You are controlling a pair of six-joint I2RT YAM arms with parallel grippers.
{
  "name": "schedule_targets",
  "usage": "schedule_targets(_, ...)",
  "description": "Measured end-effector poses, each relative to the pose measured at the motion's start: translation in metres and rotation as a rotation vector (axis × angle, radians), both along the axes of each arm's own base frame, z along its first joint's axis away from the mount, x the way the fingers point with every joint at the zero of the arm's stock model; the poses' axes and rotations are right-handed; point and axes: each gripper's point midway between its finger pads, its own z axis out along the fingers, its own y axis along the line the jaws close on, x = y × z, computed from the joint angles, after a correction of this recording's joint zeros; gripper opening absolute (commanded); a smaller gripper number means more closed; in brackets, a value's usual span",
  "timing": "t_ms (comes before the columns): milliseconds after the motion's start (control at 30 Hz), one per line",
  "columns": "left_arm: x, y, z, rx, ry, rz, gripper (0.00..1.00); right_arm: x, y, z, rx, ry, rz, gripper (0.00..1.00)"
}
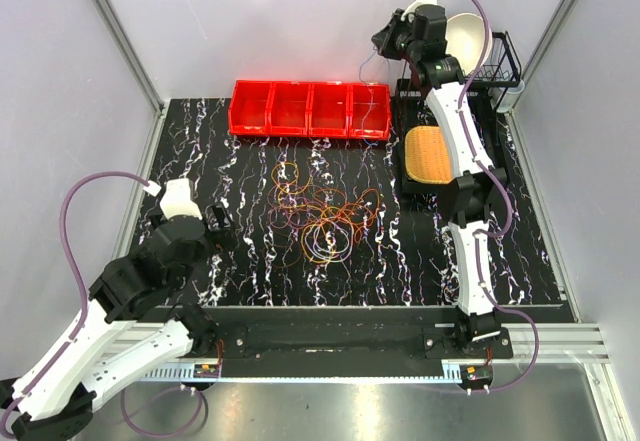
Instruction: Untangle the cables
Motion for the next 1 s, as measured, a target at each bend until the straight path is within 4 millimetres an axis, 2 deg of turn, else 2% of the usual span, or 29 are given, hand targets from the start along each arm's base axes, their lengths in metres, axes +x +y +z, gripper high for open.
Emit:
schedule_targets(300,0.0,0.0,0.0,-0.002,0.002,-0.001,0.99,0.002,-0.008,0.025,0.034,-0.069,-0.012,0.0)
schedule_targets(433,0.0,0.0,0.0,0.0,0.002,-0.002,0.99,-0.005,-0.008,0.048,0.06,-0.109,0.0,0.0)
schedule_targets(833,-0.004,0.004,0.007,-0.035,-0.035,-0.001,0.99,-0.043,-0.011,0.141,0.165,-0.287,0.07,0.0)
schedule_targets(1000,-0.006,0.006,0.009,-0.049,-0.05,0.0,0.99,-0.049,-0.008,0.153,0.186,-0.313,0.095,0.0)
